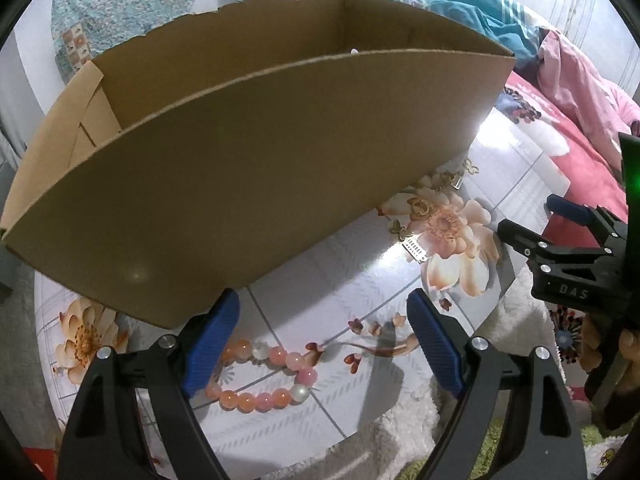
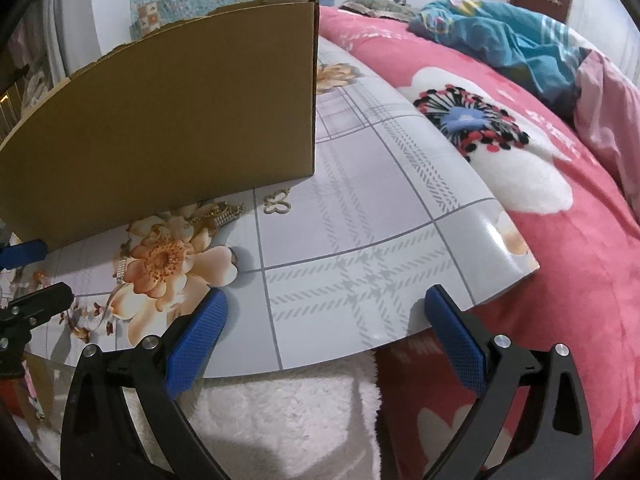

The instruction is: Organize jewelry

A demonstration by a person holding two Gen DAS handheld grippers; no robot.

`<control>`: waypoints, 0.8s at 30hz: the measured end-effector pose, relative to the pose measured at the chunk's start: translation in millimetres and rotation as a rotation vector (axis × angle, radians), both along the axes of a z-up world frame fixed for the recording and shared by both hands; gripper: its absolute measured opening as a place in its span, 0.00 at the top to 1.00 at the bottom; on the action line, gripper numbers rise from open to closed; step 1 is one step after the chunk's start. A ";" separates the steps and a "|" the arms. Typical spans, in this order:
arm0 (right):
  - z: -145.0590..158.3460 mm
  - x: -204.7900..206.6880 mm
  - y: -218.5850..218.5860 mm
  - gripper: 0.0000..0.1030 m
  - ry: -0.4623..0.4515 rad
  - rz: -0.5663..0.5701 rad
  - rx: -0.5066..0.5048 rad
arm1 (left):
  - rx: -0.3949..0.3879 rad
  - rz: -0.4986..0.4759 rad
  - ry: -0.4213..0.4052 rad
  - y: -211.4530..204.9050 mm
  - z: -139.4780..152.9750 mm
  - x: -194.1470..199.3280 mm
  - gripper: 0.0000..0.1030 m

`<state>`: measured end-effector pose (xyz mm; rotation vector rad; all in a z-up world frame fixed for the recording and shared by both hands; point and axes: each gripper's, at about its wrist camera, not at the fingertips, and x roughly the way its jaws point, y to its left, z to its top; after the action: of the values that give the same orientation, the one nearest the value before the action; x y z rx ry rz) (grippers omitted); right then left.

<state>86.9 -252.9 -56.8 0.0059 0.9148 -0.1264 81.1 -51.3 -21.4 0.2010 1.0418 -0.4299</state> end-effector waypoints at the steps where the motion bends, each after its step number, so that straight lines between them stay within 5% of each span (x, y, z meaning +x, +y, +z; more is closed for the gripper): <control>1: -0.1 0.4 -0.4 0.08 -0.001 0.001 0.001 | 0.006 -0.002 0.001 -2.0 -0.8 0.8 0.19; 24: -2.0 -2.8 1.3 0.08 -0.029 0.042 0.010 | 0.082 -0.011 0.047 -19.3 -18.5 5.8 0.05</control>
<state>84.2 -251.6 -58.7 -0.0024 0.8856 -0.0821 86.9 -70.5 -39.9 0.2705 1.1062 -0.4043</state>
